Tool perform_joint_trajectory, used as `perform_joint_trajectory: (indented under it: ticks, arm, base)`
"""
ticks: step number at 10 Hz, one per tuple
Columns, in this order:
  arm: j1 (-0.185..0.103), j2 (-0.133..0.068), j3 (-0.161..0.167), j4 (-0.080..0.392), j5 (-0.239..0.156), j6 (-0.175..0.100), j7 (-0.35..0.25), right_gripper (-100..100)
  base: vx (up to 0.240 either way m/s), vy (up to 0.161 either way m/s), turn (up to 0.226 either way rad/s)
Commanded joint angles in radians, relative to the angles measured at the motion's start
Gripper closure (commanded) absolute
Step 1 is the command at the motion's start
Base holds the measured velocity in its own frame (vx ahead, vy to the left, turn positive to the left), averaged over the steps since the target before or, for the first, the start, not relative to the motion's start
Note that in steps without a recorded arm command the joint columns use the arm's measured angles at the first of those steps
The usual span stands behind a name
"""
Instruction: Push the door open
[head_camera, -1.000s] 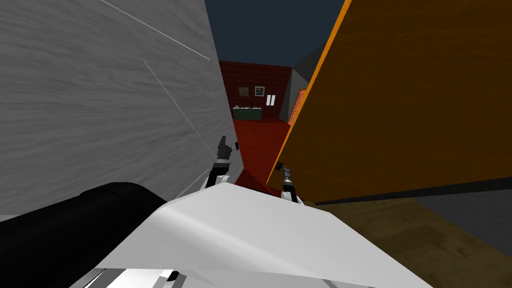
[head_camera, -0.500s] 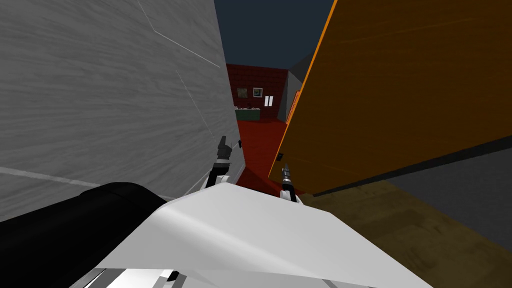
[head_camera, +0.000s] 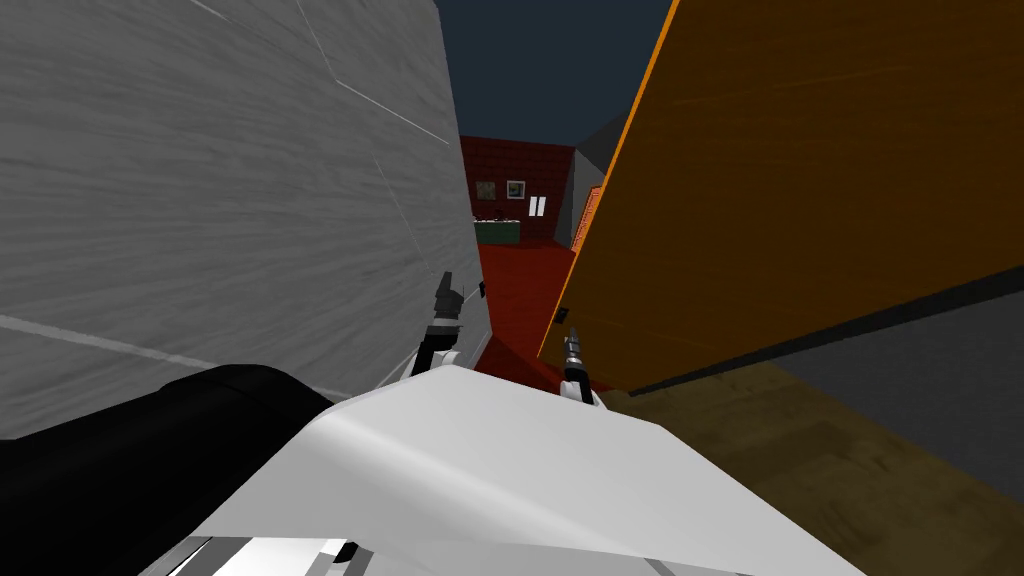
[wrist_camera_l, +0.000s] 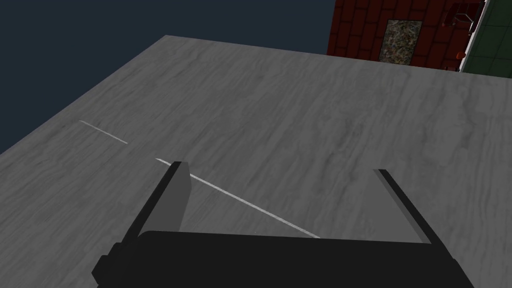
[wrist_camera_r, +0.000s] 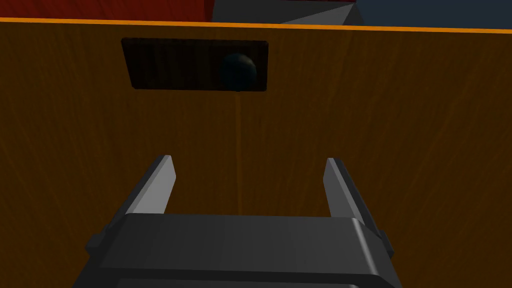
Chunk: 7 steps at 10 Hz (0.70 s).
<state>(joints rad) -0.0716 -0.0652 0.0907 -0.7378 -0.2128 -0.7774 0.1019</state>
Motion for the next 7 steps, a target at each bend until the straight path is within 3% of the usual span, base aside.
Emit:
perform_joint_trajectory:
  ticks: [1, 7]
  arm:
    - [0.001, -0.002, -0.002, 0.001, -0.001, -0.005, 0.002, -100]
    - [0.004, 0.011, -0.011, 0.012, -0.006, -0.029, 0.01, -100]
  base:
    - [0.248, 0.006, 0.02]
    - [0.216, -0.008, 0.027]
